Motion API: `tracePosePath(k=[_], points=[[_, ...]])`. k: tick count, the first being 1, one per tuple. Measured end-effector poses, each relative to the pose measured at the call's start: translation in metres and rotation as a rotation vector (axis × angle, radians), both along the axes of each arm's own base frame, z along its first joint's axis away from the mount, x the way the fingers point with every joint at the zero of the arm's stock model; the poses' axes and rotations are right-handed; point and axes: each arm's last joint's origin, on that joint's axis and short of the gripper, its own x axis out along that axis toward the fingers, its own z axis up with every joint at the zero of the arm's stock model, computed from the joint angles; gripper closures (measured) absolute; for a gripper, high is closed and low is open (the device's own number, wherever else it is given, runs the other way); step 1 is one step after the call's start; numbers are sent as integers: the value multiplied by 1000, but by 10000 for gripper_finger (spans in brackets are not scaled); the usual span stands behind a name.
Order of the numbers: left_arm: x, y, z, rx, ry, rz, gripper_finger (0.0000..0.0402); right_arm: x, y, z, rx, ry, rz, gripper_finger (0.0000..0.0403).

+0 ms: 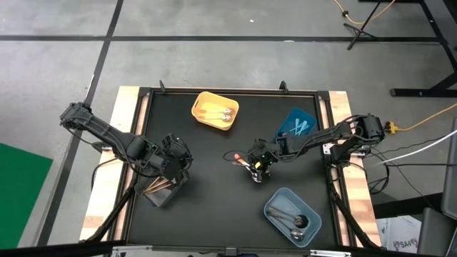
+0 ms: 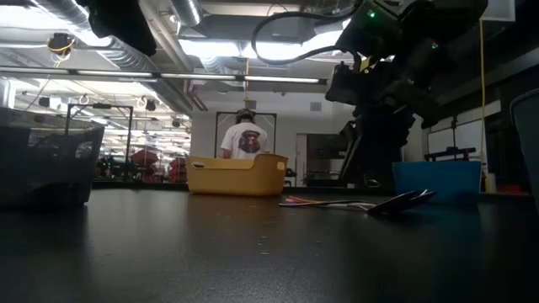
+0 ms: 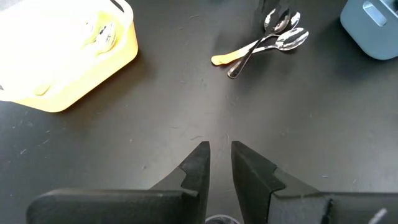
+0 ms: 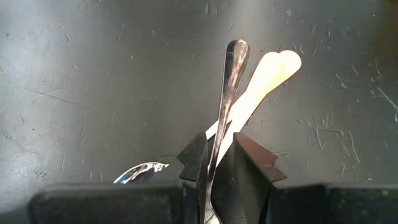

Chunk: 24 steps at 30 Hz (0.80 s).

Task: Sort silverware by color (type)
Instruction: Put the black spoon into the light blue bin

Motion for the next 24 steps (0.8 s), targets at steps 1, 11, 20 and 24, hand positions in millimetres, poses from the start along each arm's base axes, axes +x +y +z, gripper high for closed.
tracePosePath(k=[1, 11, 20, 24], points=[[0, 0, 0, 0, 0, 0, 342, 0, 0, 0, 0, 0, 0, 336], [0, 0, 0, 1, 0, 0, 342, 1, 0, -6, -16, 17, 21, 336], [0, 0, 0, 1, 0, 1, 342, 5, -1, -27, -46, 83, 5, 336], [0, 0, 0, 1, 0, 1, 342, 5, -1, -27, -49, 84, 3, 336]])
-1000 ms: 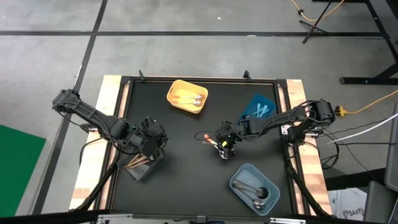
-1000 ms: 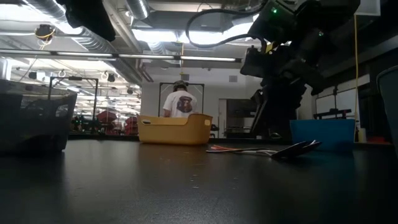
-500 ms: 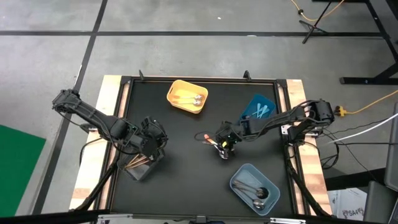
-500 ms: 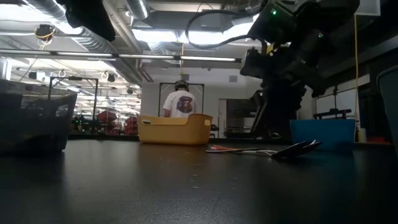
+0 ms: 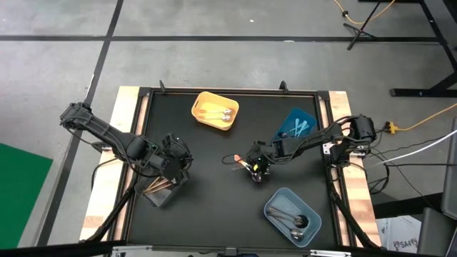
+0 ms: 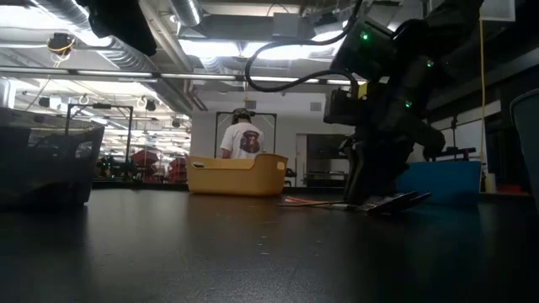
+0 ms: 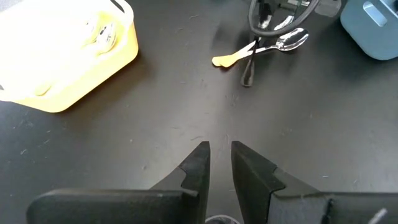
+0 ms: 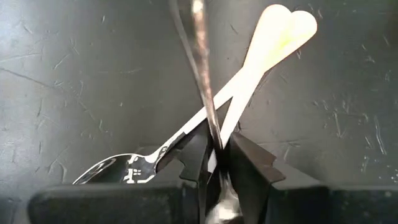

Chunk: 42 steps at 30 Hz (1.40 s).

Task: Sort silverware by color (type)
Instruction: Put the black spoon into the light blue bin

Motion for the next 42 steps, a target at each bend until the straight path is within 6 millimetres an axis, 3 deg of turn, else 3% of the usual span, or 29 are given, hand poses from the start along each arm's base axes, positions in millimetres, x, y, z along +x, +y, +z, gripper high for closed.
tracePosePath(k=[14, 28, 35, 42], points=[[0, 0, 0, 0, 0, 0, 342, -1, 0, 3, -3, -4, -2, 395], [10, -3, 5, 15, -123, 44, 342, -6, -1, 31, 2, -105, -4, 401], [31, -9, -17, 65, -66, 45, 342, 1, 1, 41, 34, -219, 10, 402], [52, -19, -42, 187, 40, -100, 342, 5, 4, 46, 124, -278, 78, 402]])
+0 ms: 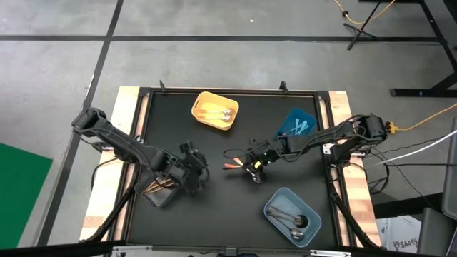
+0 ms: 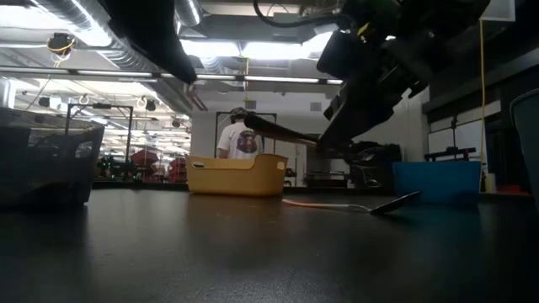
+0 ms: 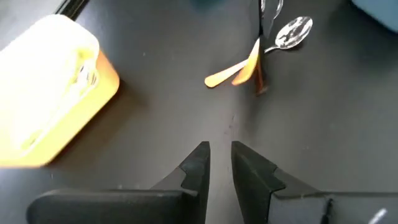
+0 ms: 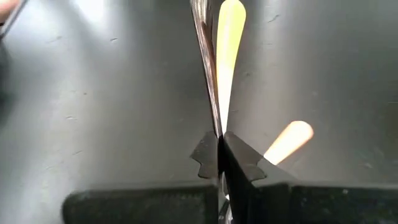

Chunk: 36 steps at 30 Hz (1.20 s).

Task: Sort silverware by color (type)
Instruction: Put the black spoon into the light blue bin

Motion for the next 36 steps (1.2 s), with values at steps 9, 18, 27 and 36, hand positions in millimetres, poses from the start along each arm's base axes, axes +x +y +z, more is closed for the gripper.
tracePosePath(k=[9, 18, 27, 36], points=[[22, -4, -17, 44, 22, -118, 342, 1, 3, 2, 85, -19, 89, 402], [38, -8, -23, 116, -4, -243, 342, 3, 6, 6, 139, -58, 150, 402], [39, -8, -24, 111, -4, -234, 342, 2, 6, 6, 140, -49, 149, 402], [38, -8, -25, 112, -3, -233, 342, -13, 9, 21, 224, 33, 67, 402]])
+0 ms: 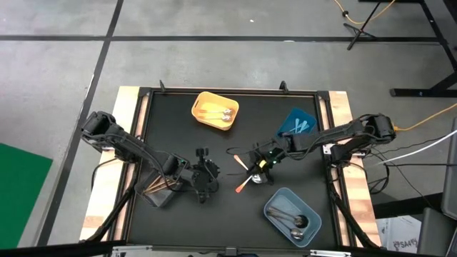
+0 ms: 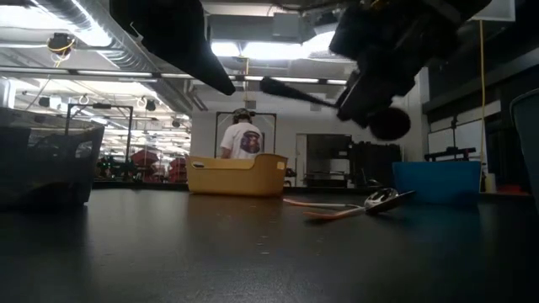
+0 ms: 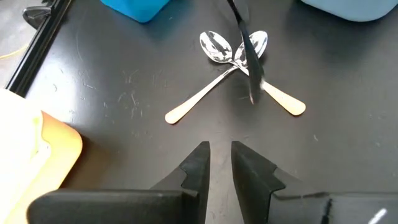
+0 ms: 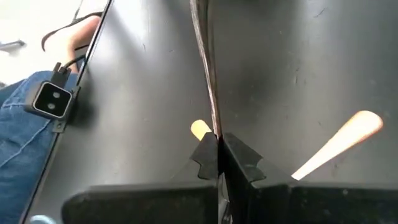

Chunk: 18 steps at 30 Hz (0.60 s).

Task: Sort silverware by color (type)
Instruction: Put the black spoon into the light blue bin

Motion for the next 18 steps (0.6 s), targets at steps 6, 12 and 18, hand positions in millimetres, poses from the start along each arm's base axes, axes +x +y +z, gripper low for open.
tracePosePath(k=[6, 12, 18], points=[[0, 0, 0, 0, 0, 1, 342, -18, 23, 24, -9, -17, -24, 402], [0, 0, 0, -1, -1, 2, 342, -40, 52, 36, 30, 37, -78, 402], [0, 0, 0, -1, 0, 2, 342, -61, 88, 40, 95, 89, -181, 402]])
